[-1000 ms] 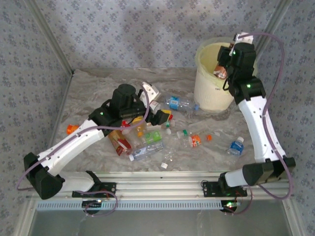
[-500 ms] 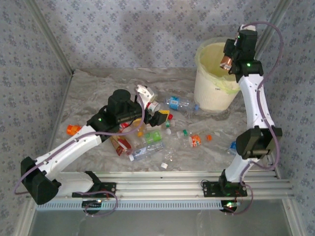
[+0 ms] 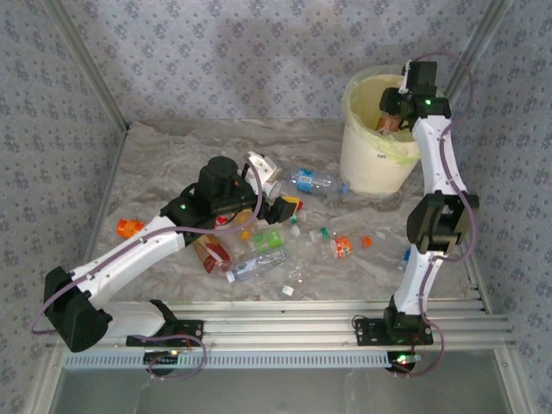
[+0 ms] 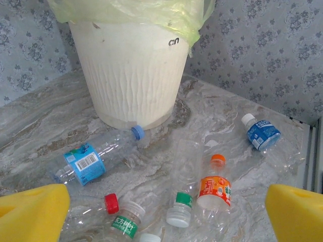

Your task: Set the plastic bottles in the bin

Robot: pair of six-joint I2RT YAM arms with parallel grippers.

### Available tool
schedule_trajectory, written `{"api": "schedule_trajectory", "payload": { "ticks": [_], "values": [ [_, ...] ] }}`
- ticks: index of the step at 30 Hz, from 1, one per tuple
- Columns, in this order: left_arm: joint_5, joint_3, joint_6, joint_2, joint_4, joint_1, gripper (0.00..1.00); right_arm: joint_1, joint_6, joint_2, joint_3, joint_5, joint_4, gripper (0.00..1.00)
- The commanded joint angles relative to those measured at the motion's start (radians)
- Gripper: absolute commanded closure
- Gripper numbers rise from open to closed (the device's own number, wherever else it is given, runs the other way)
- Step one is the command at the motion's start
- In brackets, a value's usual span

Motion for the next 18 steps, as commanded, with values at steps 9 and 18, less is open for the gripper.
{"api": "schedule_trajectory", "payload": {
  "ticks": [9,18],
  "values": [
    [0.026,0.057,0.009,0.008,-0.020,0.002,0.00,-0.012,0.016,0.137,0.129,-0.070,-0.196,0.52],
    [0.034,0.080,0.017,0.024,-0.056,0.001,0.00,-0.014,0.032,0.163,0.139,-0.078,-0.231,0.44]
  ]
}}
